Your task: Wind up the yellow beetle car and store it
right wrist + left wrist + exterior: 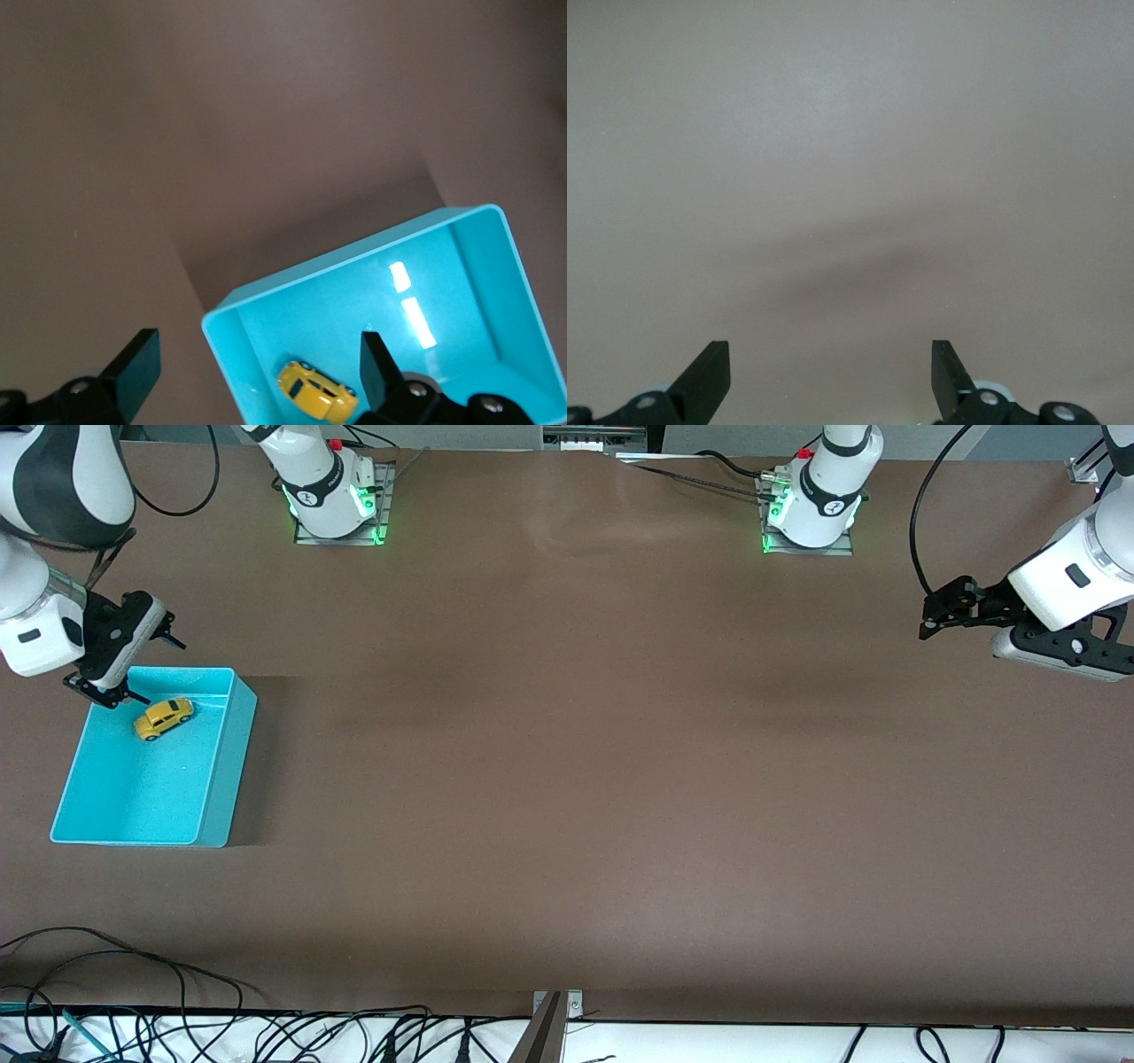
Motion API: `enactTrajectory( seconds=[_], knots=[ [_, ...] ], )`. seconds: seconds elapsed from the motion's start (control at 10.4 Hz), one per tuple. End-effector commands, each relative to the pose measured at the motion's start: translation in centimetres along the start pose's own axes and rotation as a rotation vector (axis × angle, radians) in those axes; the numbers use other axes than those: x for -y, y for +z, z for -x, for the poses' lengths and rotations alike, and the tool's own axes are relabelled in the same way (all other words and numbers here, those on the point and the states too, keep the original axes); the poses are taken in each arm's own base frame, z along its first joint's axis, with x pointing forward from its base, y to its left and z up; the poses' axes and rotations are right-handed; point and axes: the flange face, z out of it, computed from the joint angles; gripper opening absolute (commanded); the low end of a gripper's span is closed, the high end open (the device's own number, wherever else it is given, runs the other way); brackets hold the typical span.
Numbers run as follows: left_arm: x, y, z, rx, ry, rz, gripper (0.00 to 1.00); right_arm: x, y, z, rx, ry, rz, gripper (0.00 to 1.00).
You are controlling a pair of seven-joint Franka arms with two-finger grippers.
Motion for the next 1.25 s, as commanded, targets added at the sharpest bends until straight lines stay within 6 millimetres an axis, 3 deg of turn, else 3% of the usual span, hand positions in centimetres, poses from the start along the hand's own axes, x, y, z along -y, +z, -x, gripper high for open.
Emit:
enactTrajectory(
  seconds=[0.0, 0.48, 0.77, 1.15],
  knots=[
    [0.0, -0.6, 0.1, 0.005, -0.007, -0.008, 1.00, 0.4, -1.0, -0.7, -0.015, 0.309, 0.006, 1.00],
    [-0.2, -0.6, 0.1, 0.005, -0.004, -0.009, 1.00, 3.4, -5.7, -4.4, -0.034, 0.641, 0.041, 1.00],
    [-0.1, -0.6, 0.1, 0.005, -0.005, -0.009, 1.00, 1.4, -8.9, -8.6, -0.019, 0.757, 0.058, 1.00],
    [-0.2, -0.6, 0.1, 0.005, -0.004, -0.009, 1.00, 1.0, -11.0, -10.5, 0.018, 0.854, 0.040, 1.00]
  ],
)
